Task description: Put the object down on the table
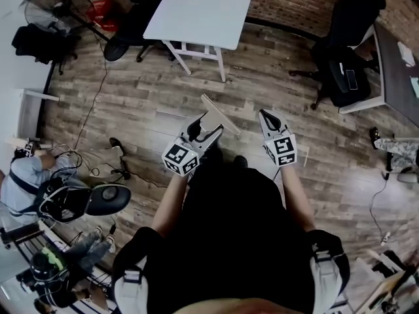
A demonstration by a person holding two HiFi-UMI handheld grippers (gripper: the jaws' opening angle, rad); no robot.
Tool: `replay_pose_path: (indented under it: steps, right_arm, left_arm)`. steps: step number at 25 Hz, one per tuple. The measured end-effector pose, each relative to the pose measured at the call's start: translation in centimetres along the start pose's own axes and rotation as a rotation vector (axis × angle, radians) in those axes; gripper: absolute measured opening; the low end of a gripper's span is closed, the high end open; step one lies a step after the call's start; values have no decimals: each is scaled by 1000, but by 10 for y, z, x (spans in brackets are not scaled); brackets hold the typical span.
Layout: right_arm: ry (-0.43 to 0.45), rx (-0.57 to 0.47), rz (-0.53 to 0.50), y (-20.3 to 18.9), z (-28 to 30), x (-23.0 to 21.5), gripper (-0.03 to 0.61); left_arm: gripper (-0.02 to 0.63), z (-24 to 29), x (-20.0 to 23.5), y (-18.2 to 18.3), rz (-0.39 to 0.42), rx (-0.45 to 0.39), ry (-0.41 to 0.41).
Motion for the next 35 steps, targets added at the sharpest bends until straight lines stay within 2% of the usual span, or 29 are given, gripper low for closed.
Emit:
replay_pose_path:
  steps: [10, 18, 35]
  right_arm:
    - [-10, 43, -36, 18, 71, 14, 0]
    - [-59, 52, -41, 30, 114, 20, 0]
    - [-127, 92, -34, 31, 167, 49, 0]
  left_arm:
    - [285, 1, 83, 21, -18, -29, -16]
    - [285, -7, 146, 31, -9, -15, -16]
    - [285, -25, 223, 40, -15, -19, -50]
Point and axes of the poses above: the fingertips, and each gripper's own axes: z forward along the fingers, x to its left, y out of its top, the point moved 7 cm from there along -z, backward along the fingers, and after that the axes turned 8 degrees about -x, right-handed, at the moved point
